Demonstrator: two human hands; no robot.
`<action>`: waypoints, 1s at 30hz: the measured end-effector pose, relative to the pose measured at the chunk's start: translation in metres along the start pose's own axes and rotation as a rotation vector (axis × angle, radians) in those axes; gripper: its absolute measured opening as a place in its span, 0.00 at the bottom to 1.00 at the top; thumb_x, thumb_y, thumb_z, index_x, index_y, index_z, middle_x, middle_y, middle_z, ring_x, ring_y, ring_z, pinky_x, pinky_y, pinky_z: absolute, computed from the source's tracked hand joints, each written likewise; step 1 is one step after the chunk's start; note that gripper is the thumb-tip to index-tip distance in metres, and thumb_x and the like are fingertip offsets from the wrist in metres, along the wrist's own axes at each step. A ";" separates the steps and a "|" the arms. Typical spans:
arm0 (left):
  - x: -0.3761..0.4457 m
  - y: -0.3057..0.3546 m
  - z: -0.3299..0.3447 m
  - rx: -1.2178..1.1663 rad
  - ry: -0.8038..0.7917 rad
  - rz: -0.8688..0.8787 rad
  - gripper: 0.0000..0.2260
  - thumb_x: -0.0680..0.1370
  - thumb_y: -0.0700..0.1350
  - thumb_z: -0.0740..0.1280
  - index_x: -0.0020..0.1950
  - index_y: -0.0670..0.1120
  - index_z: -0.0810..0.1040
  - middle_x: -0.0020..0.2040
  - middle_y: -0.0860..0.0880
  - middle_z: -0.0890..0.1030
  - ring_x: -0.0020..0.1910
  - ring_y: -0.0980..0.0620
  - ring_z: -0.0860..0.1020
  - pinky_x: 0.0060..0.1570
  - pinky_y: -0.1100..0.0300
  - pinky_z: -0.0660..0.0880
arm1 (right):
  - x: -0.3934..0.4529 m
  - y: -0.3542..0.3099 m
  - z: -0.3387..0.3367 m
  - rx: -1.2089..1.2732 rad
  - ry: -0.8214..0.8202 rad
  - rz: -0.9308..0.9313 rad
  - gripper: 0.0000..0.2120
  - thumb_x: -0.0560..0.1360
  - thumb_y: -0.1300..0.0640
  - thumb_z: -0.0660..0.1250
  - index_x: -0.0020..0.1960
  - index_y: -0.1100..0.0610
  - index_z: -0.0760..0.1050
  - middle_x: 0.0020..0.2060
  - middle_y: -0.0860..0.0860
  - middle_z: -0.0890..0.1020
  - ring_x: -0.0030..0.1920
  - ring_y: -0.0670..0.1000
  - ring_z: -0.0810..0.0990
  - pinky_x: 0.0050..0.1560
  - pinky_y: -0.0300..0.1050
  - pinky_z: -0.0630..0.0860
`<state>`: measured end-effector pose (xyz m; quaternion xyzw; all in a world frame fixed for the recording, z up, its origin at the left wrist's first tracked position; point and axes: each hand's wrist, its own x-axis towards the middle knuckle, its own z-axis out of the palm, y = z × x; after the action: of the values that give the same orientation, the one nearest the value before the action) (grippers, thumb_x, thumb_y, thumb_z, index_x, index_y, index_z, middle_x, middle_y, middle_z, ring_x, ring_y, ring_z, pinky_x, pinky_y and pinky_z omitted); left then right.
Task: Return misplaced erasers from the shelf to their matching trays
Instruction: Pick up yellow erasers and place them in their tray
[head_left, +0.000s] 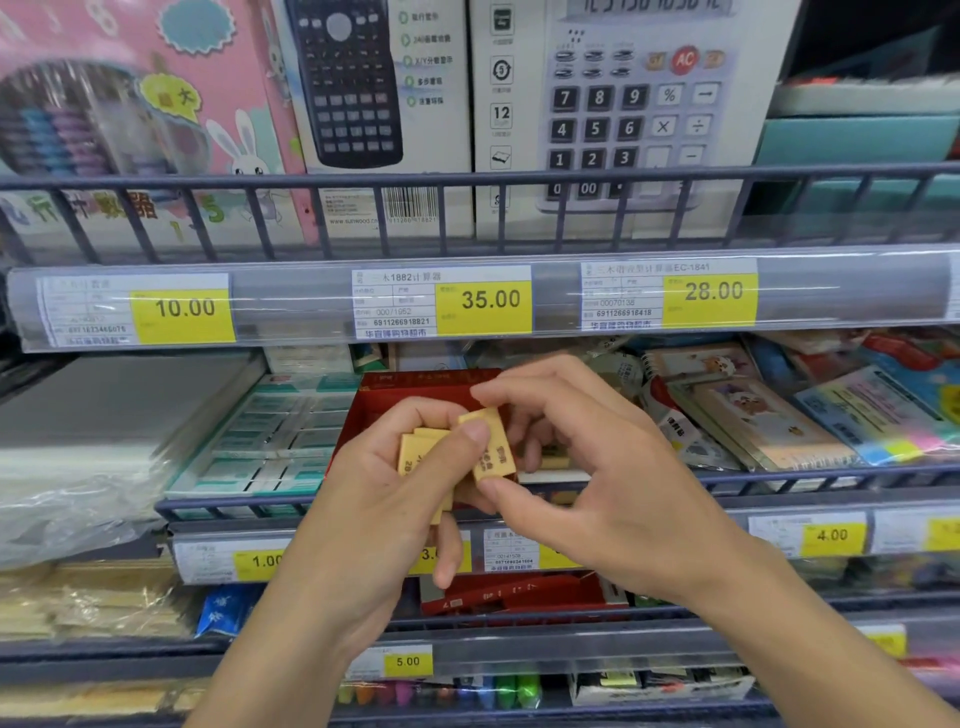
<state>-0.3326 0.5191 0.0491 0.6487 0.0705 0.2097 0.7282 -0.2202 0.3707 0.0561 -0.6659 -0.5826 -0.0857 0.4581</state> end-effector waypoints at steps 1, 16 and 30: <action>0.000 -0.001 0.000 0.002 0.019 0.007 0.09 0.73 0.55 0.73 0.46 0.50 0.83 0.35 0.46 0.80 0.17 0.51 0.66 0.18 0.64 0.63 | -0.001 -0.001 0.001 -0.030 0.017 -0.005 0.23 0.75 0.54 0.74 0.69 0.51 0.73 0.58 0.43 0.73 0.51 0.51 0.77 0.49 0.40 0.76; 0.002 -0.008 -0.009 -0.036 0.091 -0.023 0.13 0.70 0.60 0.75 0.44 0.52 0.80 0.35 0.49 0.73 0.28 0.55 0.65 0.20 0.67 0.60 | 0.005 0.020 -0.061 -0.284 0.012 0.347 0.11 0.74 0.47 0.71 0.56 0.37 0.78 0.45 0.35 0.84 0.45 0.37 0.82 0.43 0.32 0.77; 0.004 -0.009 -0.010 -0.276 0.063 -0.096 0.10 0.80 0.39 0.69 0.61 0.42 0.76 0.44 0.44 0.83 0.36 0.49 0.80 0.26 0.60 0.73 | 0.017 0.066 -0.074 -0.612 -0.605 0.511 0.07 0.75 0.40 0.70 0.53 0.36 0.78 0.46 0.34 0.79 0.47 0.35 0.77 0.47 0.29 0.74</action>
<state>-0.3310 0.5290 0.0390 0.5314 0.0949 0.2028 0.8170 -0.1273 0.3361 0.0752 -0.8862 -0.4557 0.0592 0.0588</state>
